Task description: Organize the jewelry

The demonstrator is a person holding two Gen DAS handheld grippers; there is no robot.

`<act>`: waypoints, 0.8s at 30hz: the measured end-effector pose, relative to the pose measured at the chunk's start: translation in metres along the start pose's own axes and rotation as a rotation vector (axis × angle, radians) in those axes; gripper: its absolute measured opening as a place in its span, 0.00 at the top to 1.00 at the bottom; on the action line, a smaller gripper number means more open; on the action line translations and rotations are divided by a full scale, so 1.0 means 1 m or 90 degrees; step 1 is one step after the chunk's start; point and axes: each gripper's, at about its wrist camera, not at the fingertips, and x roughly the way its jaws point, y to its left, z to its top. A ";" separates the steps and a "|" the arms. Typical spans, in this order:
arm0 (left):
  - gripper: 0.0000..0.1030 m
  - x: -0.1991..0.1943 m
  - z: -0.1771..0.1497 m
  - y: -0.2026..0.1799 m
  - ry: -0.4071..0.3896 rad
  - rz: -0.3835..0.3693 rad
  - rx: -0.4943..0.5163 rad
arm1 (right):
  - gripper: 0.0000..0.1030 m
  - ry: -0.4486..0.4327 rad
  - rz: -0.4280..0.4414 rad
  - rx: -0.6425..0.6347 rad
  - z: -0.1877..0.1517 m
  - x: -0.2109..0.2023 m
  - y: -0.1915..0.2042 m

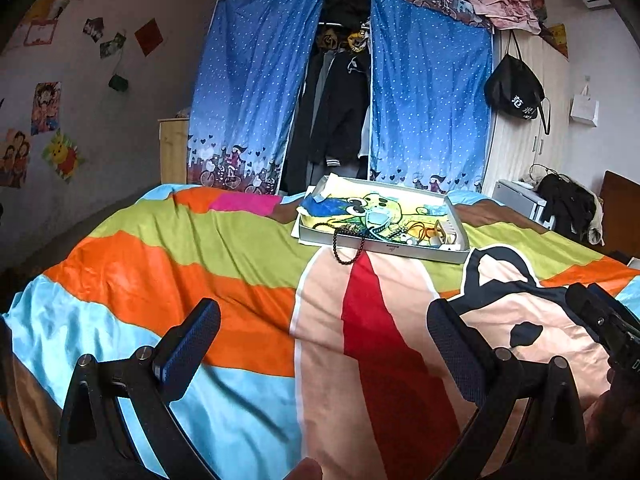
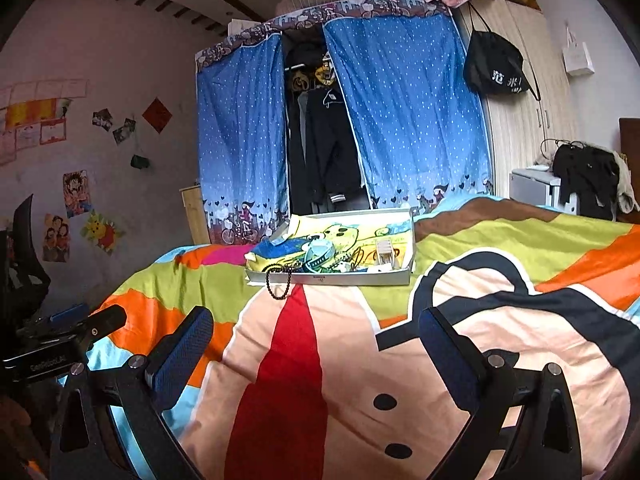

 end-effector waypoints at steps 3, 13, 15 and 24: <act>0.02 0.001 0.000 0.001 0.003 -0.004 -0.007 | 0.00 0.006 0.000 0.003 -0.003 0.001 -0.002; 0.02 0.002 0.000 -0.001 -0.002 -0.003 0.008 | 0.00 0.009 -0.003 0.004 -0.005 0.001 -0.004; 0.02 0.002 -0.001 -0.002 -0.002 -0.003 0.011 | 0.00 0.010 -0.003 0.005 -0.006 0.000 -0.004; 0.02 0.002 -0.001 -0.002 -0.004 -0.004 0.009 | 0.00 0.008 -0.004 0.002 -0.006 0.000 -0.004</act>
